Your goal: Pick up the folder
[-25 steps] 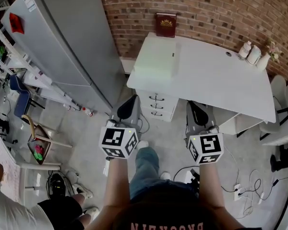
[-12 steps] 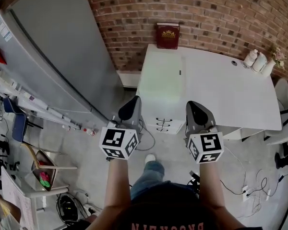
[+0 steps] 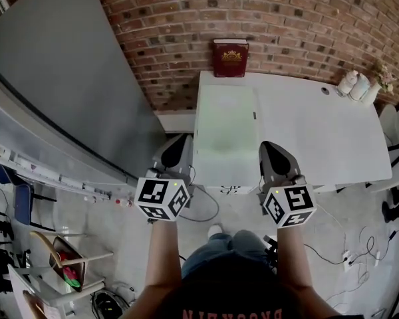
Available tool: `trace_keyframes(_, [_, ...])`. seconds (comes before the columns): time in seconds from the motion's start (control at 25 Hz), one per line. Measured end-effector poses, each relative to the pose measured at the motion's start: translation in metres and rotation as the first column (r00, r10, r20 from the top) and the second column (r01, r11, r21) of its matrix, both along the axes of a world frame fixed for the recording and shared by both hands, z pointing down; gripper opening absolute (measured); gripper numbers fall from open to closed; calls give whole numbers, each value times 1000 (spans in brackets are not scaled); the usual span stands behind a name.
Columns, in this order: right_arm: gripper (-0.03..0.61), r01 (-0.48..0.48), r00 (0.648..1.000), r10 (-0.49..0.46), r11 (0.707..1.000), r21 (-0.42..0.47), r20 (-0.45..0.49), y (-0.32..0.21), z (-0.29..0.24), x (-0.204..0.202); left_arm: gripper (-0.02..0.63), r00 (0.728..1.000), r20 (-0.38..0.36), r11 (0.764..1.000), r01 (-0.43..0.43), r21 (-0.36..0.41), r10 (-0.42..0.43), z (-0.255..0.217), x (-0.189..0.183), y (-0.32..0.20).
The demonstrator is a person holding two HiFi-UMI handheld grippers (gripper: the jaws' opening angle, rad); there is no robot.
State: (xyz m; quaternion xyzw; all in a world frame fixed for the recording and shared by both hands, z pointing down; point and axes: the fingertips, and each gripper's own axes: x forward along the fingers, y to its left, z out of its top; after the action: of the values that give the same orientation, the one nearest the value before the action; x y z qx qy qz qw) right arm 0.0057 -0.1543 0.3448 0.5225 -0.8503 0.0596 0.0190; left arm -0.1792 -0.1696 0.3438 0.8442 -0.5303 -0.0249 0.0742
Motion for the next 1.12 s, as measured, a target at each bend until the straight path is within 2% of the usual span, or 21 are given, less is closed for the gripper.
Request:
trace_keyframes(0.2, [3,-25,999,25,999,-22,23,-29,6,4,0,1000,-2,999,-22,-38,22,14,-3,-28])
trace_keyframes(0.36, [6,-24,999,26,998,-51,38,-52,14,9,0,999,-49,999,2,-41,-5,19,-10,-48])
trace_keyframes(0.6, [62,9,999,-5,996,-85,46,-96,24,10,14,996,-81,994,-44,-99,36,37,-5,-87])
trace_keyframes(0.64, [74,18,999,-14,996,-93,45,-104,26,10,83,995,-85,992,-62,-113,53,41,-1,-94])
trace_keyframes(0.76, [125,45,998,-39,991,-124,49,-128,33,12,131,992,-95,984,-98,-149,85,51,11,-116])
trace_keyframes(0.92, [210,86,995,-77,982,-169,63,-159,47,16,233,988,-101,964,-140,-226,119,71,24,-142])
trace_keyframes(1.04, [258,126,991,-113,966,-228,70,-179,63,15,309,987,-106,943,-148,-296,122,90,29,-158])
trace_keyframes(1.12, [278,144,989,-126,951,-273,84,-191,75,16,332,988,-103,931,-141,-337,113,100,30,-169])
